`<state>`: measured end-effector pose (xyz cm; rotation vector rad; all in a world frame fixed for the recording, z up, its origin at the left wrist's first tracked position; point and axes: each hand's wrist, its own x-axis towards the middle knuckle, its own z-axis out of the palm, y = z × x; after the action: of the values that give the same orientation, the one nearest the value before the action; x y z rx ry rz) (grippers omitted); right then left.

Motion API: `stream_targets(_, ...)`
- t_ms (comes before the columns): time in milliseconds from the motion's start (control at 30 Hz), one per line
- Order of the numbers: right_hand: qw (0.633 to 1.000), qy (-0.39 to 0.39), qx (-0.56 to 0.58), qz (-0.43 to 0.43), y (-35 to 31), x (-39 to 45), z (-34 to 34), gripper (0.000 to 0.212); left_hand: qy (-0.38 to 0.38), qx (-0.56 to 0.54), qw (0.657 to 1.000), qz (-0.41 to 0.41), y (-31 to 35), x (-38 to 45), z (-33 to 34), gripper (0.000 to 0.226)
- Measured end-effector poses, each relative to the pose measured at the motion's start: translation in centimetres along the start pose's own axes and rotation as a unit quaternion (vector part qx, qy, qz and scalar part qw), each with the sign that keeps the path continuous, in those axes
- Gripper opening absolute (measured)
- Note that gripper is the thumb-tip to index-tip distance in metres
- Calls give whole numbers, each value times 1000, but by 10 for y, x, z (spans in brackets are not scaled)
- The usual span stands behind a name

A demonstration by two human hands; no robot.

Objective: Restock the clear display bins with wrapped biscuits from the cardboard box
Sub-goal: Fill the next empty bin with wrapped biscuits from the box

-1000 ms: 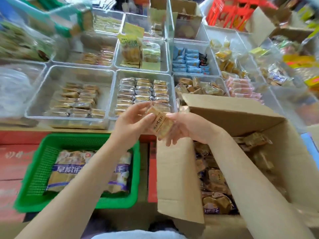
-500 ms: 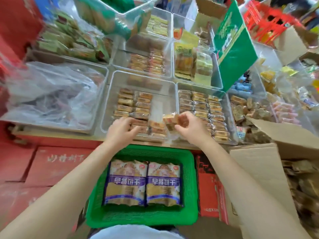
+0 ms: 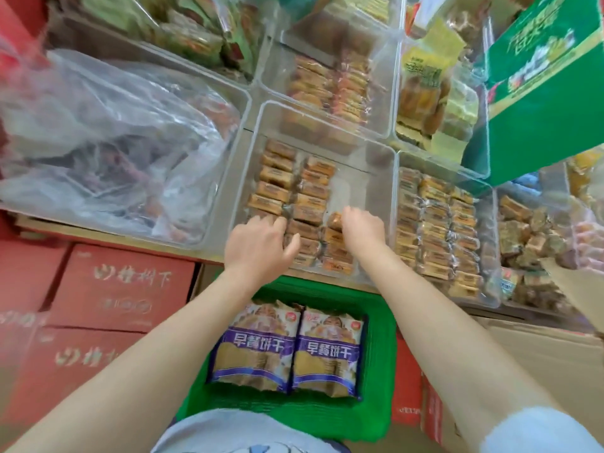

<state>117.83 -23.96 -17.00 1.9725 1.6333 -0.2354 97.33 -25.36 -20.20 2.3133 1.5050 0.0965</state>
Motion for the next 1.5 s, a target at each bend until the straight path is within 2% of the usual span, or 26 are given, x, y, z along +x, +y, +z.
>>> stream_targets(200,998,-5,60,-32,-3,7,27,42,-11,-1,1000,-12,-1,9,-1,48)
stream_targets(333,999,3,33,-38,-1,4,26,54,-13,3,1000,-6,-1,9,-3,42)
stream_targets(433,993,-29,113,-24,3,-10,17,57,-39,9,999,-6,-2,6,-5,41)
stream_targets(500,980,2,199,-21,14,-28,10,51,-44,16,999,-15,-1,1,-3,41)
stream_targets(600,940,87,327,-32,46,-71,1,34,-39,19,997,-62,7,-7,-6,40)
stream_targets(667,915,150,372,-49,77,-109,-2,26,-88,47,989,-111,19,-11,-14,36)
stream_targets(733,889,212,402,-50,115,-147,2,22,-138,92,977,-131,50,-19,-25,38)
stream_targets(767,878,246,407,-48,135,-165,6,20,-135,112,977,-118,72,-24,-28,42)
stream_targets(833,855,312,413,-36,178,-194,16,19,-73,109,991,-39,131,-37,-28,41)
stream_targets(900,834,365,414,-19,225,-220,32,18,-28,9,998,47,210,-55,-21,38)
stream_targets(967,809,399,431,-5,246,-232,38,18,-62,-146,984,76,261,-72,-21,39)
stream_targets(1000,803,407,436,17,296,-257,63,19,-92,-213,968,93,332,-88,-4,39)
stream_targets(1033,800,406,440,31,316,-266,75,19,-110,-277,950,90,363,-99,4,42)
stream_targets(1133,811,364,455,52,377,-282,117,18,-155,-394,905,45,441,-123,36,83)
stream_targets(1233,853,232,461,81,440,-279,160,21,-175,-443,879,5,499,-132,70,102)
stream_targets(1333,888,87,445,70,469,-256,193,24,-164,-492,855,-35,515,-126,87,102)
stream_targets(1433,915,-13,401,45,469,-218,232,24,-156,-500,851,-34,512,-125,85,89)
stream_targets(1500,924,-79,372,47,461,-197,260,39,-156,-496,854,-26,508,-126,85,76)
